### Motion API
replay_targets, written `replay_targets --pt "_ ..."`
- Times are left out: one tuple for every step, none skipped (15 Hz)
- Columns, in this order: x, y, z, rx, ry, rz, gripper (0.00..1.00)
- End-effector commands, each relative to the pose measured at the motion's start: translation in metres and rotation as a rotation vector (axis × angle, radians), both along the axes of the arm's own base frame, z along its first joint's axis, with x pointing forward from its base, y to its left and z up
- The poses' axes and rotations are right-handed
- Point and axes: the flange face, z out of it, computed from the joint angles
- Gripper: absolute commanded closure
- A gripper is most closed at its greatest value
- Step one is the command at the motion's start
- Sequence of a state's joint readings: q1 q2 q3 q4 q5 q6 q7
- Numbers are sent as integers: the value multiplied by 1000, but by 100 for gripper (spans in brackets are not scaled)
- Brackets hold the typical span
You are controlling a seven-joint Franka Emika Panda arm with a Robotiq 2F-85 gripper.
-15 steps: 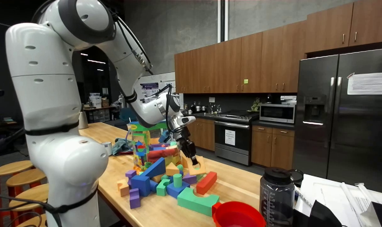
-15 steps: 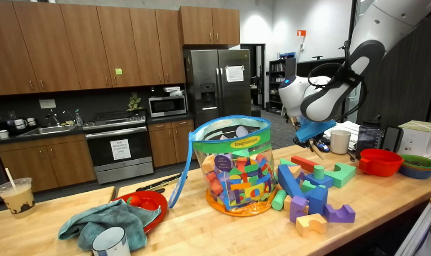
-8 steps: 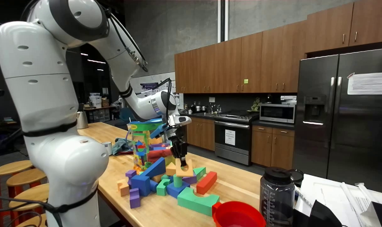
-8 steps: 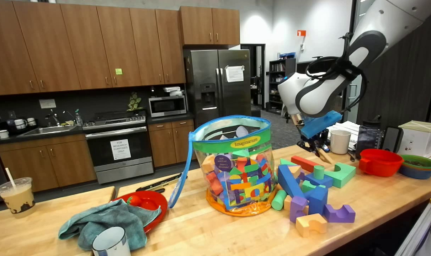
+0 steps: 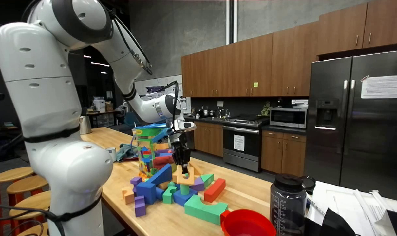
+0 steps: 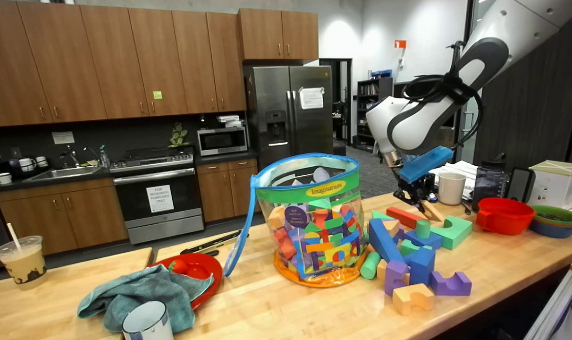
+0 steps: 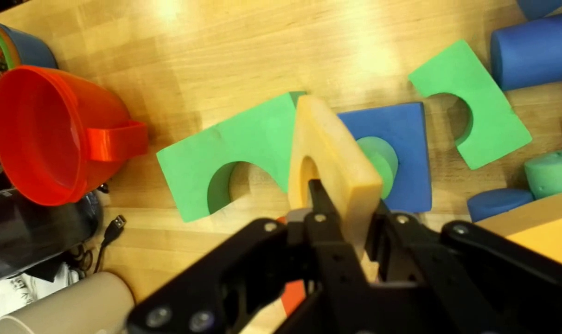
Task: Pick the block with a circle in the middle and place it on the block with a stacking stand
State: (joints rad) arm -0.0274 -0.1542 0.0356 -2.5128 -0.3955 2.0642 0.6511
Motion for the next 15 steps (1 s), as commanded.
replay_targets --pt "-8 0 0 -6 30 10 95" --pt "-10 -1 -2 -26 31 10 95" --pt "-12 -4 -4 -60 35 18 95" --pt "-14 -5 -6 -73 38 23 95" --pt "-15 -7 -7 -85 41 29 95" --pt "-15 -7 -7 -93 39 33 95" --pt "-15 -8 -9 -98 35 35 95" --pt "-15 -7 -10 -102 30 34 95" --pt "-14 -6 -12 -97 28 33 95" --pt "-14 -6 -12 -93 25 31 95" --pt "-13 -4 -13 -86 21 27 95" --pt "-12 -3 -13 -80 16 24 95" --pt "-12 -1 -15 -73 8 17 95" --pt "-11 1 -16 -63 -2 9 95" --pt "-10 3 -18 -53 -11 2 95"
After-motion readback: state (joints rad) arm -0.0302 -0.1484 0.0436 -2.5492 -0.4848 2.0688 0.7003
